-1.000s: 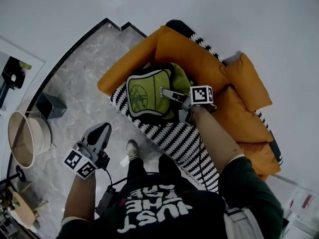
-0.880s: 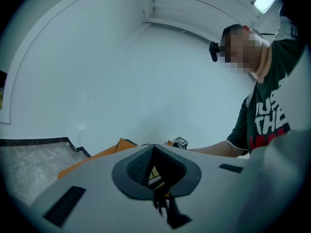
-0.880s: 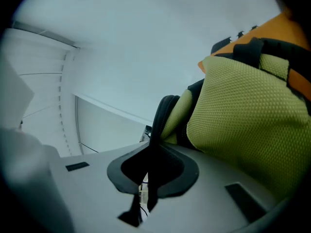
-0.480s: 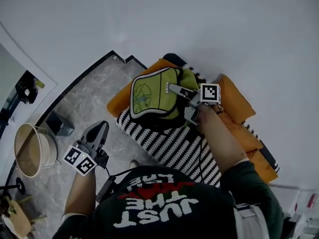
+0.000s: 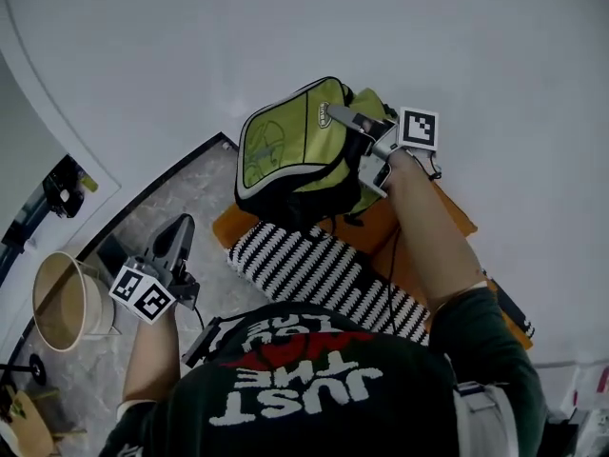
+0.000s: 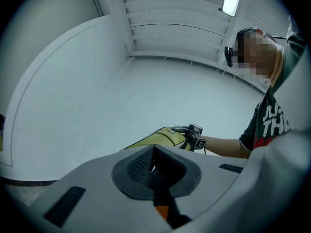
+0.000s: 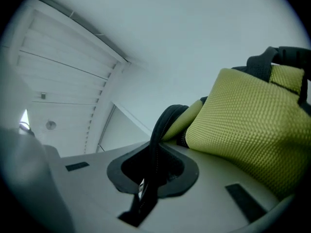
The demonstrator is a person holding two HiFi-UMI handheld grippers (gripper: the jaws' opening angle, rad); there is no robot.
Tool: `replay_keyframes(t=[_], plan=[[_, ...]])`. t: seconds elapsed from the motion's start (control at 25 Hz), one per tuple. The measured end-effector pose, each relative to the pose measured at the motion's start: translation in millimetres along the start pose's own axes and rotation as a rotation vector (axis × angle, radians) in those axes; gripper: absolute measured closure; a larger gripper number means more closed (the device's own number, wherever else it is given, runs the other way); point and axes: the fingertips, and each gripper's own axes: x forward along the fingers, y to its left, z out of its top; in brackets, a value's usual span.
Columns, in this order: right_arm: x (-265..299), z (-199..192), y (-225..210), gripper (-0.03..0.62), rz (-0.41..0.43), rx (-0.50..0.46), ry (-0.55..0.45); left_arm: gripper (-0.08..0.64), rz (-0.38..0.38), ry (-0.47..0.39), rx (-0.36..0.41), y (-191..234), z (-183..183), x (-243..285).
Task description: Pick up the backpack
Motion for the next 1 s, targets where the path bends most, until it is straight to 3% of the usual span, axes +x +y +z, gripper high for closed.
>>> replay_keyframes(t=[0.28,0.6,1.0], plan=[[-3.5,4.3,14.6,0.546,0.035,-0.072,-0.081,0.549,-0.009,-0.049,0.040,1.7,-26.0,-16.5],[-3.4,3.6,32.9,0.546,0.027,-0.203,-0.091,0.549,-0.011,-0.088,0.069,7.4,-37.3,-35.7],[-1.7,3.3,34.0,0.546,0.013,-0.200,-0.095,0.549,-0.005,-0.084,0.098,12.8,-28.2,-34.5]])
